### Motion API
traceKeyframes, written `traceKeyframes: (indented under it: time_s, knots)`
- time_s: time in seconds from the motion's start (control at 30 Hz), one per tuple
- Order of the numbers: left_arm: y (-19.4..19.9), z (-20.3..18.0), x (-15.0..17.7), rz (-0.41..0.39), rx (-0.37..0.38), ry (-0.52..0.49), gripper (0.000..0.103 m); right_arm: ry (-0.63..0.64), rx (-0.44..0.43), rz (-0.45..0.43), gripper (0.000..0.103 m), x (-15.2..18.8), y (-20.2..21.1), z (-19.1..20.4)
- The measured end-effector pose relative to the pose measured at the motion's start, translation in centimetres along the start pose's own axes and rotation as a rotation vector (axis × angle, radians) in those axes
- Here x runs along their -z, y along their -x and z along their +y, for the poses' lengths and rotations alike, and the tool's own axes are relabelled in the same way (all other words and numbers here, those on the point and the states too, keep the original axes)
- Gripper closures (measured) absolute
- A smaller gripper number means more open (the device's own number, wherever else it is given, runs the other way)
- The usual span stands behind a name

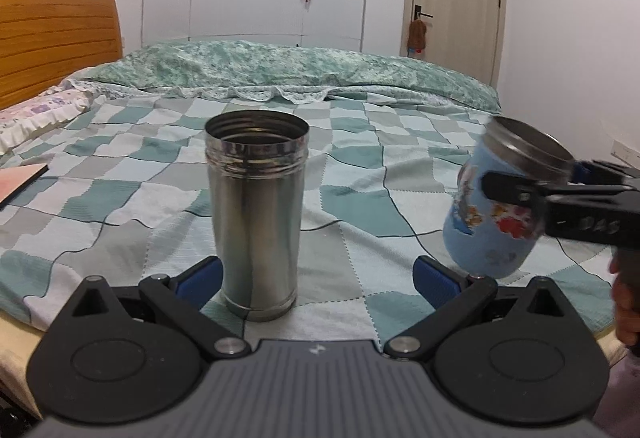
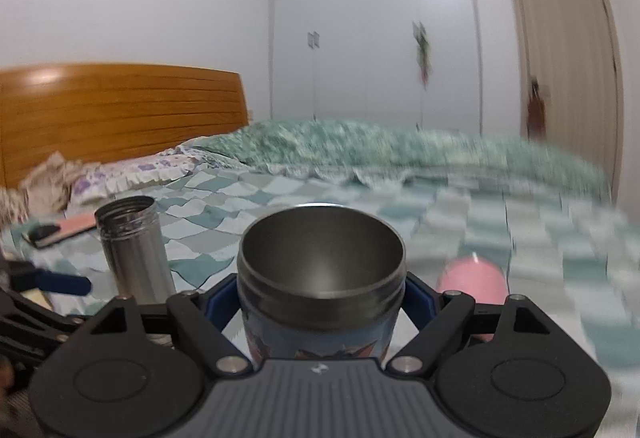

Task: Flip cup upright
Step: 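Lower the blue cup upright onto the quilt beside the thermos with the right tool, then open the right tool and pull it back from the cup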

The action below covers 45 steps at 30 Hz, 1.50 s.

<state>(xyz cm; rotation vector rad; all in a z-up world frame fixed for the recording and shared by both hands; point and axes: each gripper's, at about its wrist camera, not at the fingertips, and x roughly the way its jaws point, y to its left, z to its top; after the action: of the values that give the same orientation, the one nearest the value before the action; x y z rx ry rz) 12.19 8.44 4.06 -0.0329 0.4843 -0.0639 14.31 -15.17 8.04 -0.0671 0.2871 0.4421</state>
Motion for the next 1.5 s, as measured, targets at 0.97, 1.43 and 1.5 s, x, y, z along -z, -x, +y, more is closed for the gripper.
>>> traceKeyframes:
  time_s: [0.97,1.43,1.5]
  knots:
    - [5.3,-5.1,5.4,-0.289,0.024,0.005,0.000,0.044,0.165,-0.185,0.000,6.0,12.1,-4.8]
    - [7.3,-8.4,9.8,-0.367,-0.046,-0.029,0.000,0.023,0.287,-0.188,0.000,11.4,18.5,-7.1]
    - [7.4,-8.2,9.9,-0.364,-0.047,-0.016,0.000,0.025,0.292,-0.184,0.000,11.5,18.7,-6.8]
